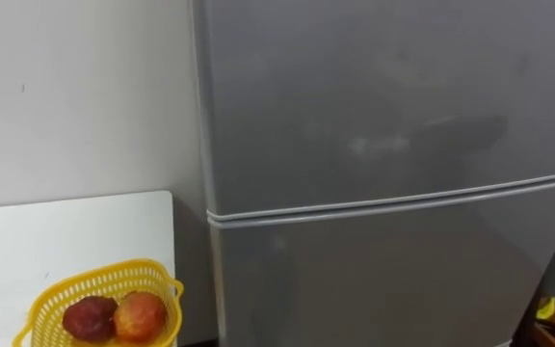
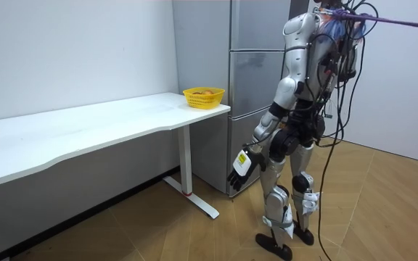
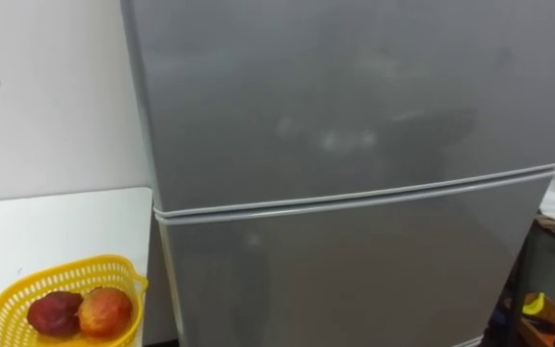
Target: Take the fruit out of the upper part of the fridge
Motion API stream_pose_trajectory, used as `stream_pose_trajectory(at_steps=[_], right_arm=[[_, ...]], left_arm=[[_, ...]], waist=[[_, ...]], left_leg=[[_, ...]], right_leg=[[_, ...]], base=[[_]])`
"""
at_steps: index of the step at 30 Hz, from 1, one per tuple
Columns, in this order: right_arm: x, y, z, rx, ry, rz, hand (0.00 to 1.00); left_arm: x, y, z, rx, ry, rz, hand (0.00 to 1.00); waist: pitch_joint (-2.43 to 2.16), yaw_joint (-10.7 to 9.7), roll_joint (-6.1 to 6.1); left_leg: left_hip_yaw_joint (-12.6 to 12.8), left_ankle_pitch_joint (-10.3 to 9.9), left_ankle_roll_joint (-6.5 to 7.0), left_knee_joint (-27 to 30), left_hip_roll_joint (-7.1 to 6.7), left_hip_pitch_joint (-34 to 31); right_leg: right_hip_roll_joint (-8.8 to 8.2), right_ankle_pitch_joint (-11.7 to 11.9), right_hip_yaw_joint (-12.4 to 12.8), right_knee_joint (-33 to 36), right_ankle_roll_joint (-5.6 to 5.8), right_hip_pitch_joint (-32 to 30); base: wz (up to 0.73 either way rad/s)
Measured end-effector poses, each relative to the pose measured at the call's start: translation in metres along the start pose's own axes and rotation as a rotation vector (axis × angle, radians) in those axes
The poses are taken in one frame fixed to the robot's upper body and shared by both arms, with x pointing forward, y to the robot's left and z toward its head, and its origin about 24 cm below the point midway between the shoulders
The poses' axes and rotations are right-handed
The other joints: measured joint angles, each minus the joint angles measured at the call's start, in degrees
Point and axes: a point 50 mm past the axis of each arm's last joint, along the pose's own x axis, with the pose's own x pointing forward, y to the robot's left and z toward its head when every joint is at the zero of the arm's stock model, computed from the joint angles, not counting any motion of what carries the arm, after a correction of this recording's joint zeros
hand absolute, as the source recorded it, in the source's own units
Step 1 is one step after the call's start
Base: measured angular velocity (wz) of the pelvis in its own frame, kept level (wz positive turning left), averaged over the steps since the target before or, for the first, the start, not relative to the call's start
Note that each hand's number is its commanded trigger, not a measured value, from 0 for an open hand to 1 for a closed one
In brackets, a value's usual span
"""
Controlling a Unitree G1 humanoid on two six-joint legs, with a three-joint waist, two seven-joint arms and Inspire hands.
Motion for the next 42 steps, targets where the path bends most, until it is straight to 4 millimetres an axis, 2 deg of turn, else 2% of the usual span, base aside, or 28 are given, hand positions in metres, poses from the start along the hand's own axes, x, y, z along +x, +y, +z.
stream_pose_trajectory(at_steps=[3,6,7,8,10,14,19,25,29,42], right_arm=[[-0.015,0.015,-0.024,-0.078,0.083,0.150,0.00],[-0.033,0.032,-0.057,-0.121,0.221,0.273,0.00],[-0.042,0.036,-0.074,-0.148,0.293,0.318,0.00],[-0.051,0.039,-0.089,-0.171,0.364,0.364,0.00],[-0.063,0.041,-0.106,-0.197,0.456,0.420,0.00],[-0.093,0.047,-0.140,-0.264,0.623,0.550,0.00],[-0.120,0.051,-0.158,-0.306,0.728,0.642,0.00],[-0.158,0.057,-0.175,-0.343,0.853,0.755,0.00],[-0.181,0.050,-0.188,-0.374,0.961,0.786,0.00],[-0.212,0.046,-0.197,-0.390,1.086,0.874,0.00]], left_arm=[[0.001,0.001,0.003,0.001,-0.004,-0.008,0.00],[0.001,0.001,0.003,-0.002,-0.002,-0.016,0.00],[0.001,0.001,0.005,0.001,-0.006,-0.014,0.00],[0.001,0.001,0.006,0.003,-0.010,-0.015,0.00],[0.001,0.001,0.007,0.003,-0.012,-0.016,0.00],[0.001,0.000,0.003,0.007,0.002,-0.022,0.00],[0.001,-0.002,0.004,0.021,0.000,-0.031,0.00],[0.002,-0.004,0.007,0.028,-0.004,-0.049,0.00],[0.002,-0.007,-0.001,0.059,0.027,-0.061,0.00],[0.002,-0.014,-0.007,0.122,0.086,-0.094,0.00]], waist=[[0.04,0.9,-0.18],[-0.02,1.0,-0.62],[-0.07,1.2,-0.80],[-0.05,1.7,-0.86],[-0.03,2.4,-0.77],[0.03,2.6,-0.60],[0.21,3.1,0.39],[0.29,4.0,0.39],[0.43,4.2,0.48],[0.44,5.1,1.04]], left_leg=[[0.3,0.0,0.01,0.0,0.05,-0.1],[-0.2,0.0,0.03,0.0,-0.07,-0.2],[-0.3,0.0,0.03,0.1,-0.10,-0.2],[-0.3,0.0,0.04,0.1,-0.11,-0.3],[-0.3,0.0,0.05,0.0,-0.13,-0.4],[-0.6,0.0,0.03,0.1,-0.11,-0.4],[-1.2,0.0,0.05,0.3,-0.28,-0.2],[-1.7,0.0,0.06,0.8,-0.40,-0.1],[-2.2,-0.4,0.12,1.2,-0.50,0.0],[-2.9,-0.7,0.01,1.1,-0.75,0.0]], right_leg=[[-0.04,0.0,0.1,0.2,-0.03,-0.2],[-0.13,0.0,-0.2,0.1,-0.02,0.0],[-0.15,0.0,-0.4,0.0,-0.02,0.1],[-0.17,0.0,-0.5,-0.1,-0.02,0.1],[-0.17,0.0,-0.5,-0.1,-0.02,0.0],[-0.18,0.0,-1.0,-0.2,-0.02,0.2],[-0.24,0.0,-1.4,-0.3,-0.02,0.8],[-0.44,-0.1,-1.5,-1.4,0.01,1.8],[-0.38,-0.3,-1.7,-2.3,0.22,2.1],[-0.15,-0.5,-2.0,-2.5,0.35,2.6]], base=[[-0.05],[0.07],[0.07],[0.04],[0.00],[0.03],[0.05],[0.06],[0.06],[0.02]])
